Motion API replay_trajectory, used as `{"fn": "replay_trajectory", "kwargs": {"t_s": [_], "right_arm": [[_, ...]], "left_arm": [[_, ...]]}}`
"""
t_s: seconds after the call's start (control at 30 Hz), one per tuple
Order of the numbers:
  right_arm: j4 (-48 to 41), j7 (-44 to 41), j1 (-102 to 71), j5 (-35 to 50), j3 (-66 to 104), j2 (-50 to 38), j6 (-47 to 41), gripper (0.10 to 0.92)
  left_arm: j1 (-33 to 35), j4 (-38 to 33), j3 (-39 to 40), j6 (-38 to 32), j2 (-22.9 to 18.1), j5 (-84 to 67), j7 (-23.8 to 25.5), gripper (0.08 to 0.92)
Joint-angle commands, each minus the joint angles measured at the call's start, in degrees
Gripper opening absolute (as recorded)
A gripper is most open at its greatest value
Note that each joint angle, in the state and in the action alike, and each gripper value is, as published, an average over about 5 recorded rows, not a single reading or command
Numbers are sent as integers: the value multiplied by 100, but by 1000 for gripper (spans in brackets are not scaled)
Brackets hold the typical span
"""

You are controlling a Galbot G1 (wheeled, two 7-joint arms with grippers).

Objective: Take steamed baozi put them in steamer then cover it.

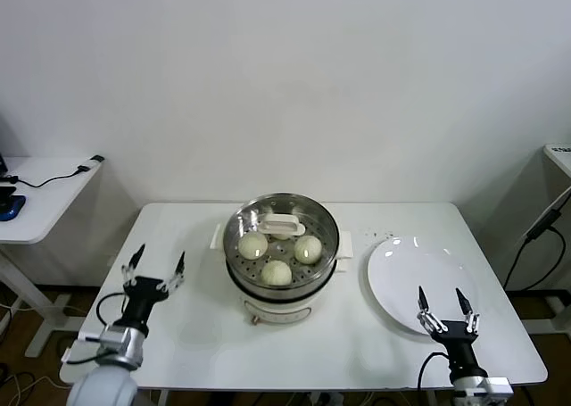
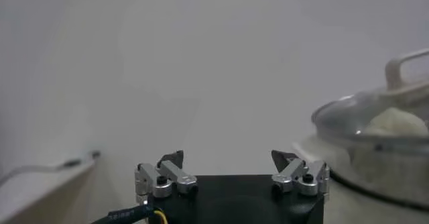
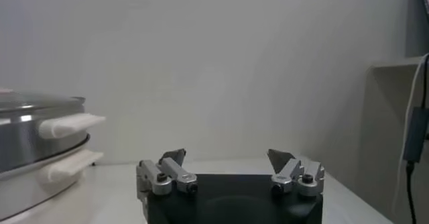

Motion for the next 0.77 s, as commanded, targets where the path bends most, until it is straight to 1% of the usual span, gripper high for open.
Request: {"fn": "replay_trajectory", "kwargs": {"t_s": [0.03,0.33,0.77], "right_arm": [[-226,-22,36,-85,-73,1,-53,823],[-278,-74,29,-94,-122,-4,-56,823],[-252,-107,20,-113,-130,30,-29,823]], "left_arm": [[454,1494,-158,-1573,109,-1174,59,823],[522,1244,-81,-1543,89,-1196,158,823],[569,1077,-26,-1479,48,-1149,161,823]]}}
